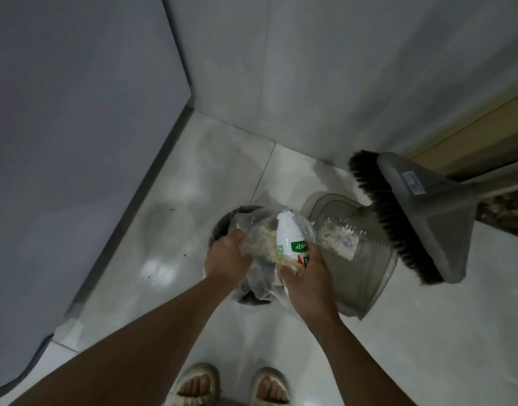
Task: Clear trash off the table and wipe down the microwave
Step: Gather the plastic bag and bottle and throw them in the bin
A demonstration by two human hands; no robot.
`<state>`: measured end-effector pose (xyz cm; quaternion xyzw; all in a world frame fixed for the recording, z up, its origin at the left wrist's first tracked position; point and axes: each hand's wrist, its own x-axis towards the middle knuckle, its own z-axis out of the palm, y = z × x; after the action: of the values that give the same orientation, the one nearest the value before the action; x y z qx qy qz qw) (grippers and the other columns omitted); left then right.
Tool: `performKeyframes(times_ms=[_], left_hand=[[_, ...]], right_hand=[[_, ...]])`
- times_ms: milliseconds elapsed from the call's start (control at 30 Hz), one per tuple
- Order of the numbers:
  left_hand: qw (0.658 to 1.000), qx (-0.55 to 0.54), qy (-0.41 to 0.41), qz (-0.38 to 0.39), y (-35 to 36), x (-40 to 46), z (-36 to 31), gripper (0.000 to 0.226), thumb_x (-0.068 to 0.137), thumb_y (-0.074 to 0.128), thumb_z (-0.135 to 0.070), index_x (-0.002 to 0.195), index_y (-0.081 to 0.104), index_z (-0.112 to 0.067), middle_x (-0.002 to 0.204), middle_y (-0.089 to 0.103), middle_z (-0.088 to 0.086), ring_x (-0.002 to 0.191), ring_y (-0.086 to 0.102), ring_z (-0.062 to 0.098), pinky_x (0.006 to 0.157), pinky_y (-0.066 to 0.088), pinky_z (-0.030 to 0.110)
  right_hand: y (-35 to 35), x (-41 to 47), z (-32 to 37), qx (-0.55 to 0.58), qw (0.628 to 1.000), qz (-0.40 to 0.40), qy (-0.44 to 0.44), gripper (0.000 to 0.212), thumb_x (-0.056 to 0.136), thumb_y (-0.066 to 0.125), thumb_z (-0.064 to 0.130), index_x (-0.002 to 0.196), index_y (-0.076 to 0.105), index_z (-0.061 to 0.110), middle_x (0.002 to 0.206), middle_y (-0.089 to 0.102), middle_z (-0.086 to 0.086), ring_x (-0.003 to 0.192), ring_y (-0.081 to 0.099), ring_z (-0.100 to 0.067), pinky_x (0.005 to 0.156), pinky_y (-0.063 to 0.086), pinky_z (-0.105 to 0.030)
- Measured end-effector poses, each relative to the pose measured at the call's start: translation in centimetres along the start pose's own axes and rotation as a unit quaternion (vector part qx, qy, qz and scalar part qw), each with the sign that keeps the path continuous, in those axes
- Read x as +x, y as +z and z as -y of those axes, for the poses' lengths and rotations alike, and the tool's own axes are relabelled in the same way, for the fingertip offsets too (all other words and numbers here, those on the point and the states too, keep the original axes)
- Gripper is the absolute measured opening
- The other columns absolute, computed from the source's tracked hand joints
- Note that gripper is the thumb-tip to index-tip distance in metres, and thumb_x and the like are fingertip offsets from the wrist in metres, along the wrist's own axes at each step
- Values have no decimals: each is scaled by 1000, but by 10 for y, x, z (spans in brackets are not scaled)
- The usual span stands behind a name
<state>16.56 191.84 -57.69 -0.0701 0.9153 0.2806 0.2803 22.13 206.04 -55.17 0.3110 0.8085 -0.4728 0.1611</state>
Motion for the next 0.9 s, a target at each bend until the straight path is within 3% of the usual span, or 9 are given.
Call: performKeyframes(times_ms=[100,200,300,433,567,767,900], left_hand=[[999,16,12,37,10,10,17,40,86,61,-28,121,47,-18,108,65,5,100,63,26,87,54,38],[999,20,28,8,9,7,31,47,83,65,-36,122,47,-16,112,63,4,103,62,24,91,52,33],[998,-6,45,-37,1,0,45,50,79,70,-29,122,50,-14,114,62,5,104,60,22,91,51,32],[999,-1,40,-32,-5,-2,64,64,76,71,-17,133,42,-21,132,51,1,120,46,19,98,45,33],[998,-6,48,-33,-4,3,70,64,77,71,-17,134,43,-23,133,51,-1,120,46,17,98,45,32],[998,0,51,-21,-14,-10,63,65,77,71,-18,135,42,-23,132,51,0,120,46,18,98,46,34],[999,2,31,-17,-33,-38,40,61,80,68,-19,134,40,-25,132,51,0,120,46,18,96,46,33]], right_hand=[[15,16,-10,-20,1000,17,-5,63,80,71,17,134,39,15,123,52,-6,104,58,-19,82,55,-28],[33,25,-13,-35,999,31,1,67,81,70,19,138,35,17,127,51,-7,109,56,-21,89,53,-38],[55,33,-13,-87,996,28,-11,69,81,70,23,139,33,17,131,49,-7,113,54,-23,92,51,-39],[82,43,-19,-199,980,13,-28,68,81,69,31,136,33,14,132,47,-8,119,48,-27,93,46,-40],[100,55,-30,-259,966,23,-3,69,83,66,32,137,28,12,135,43,-13,121,46,-32,92,45,-42],[92,41,-22,-233,970,51,-36,86,83,67,35,147,15,11,149,26,-14,139,23,-30,111,30,-44],[55,10,7,-231,969,79,-45,82,82,67,30,146,18,15,146,30,-12,133,33,-29,107,35,-43]])
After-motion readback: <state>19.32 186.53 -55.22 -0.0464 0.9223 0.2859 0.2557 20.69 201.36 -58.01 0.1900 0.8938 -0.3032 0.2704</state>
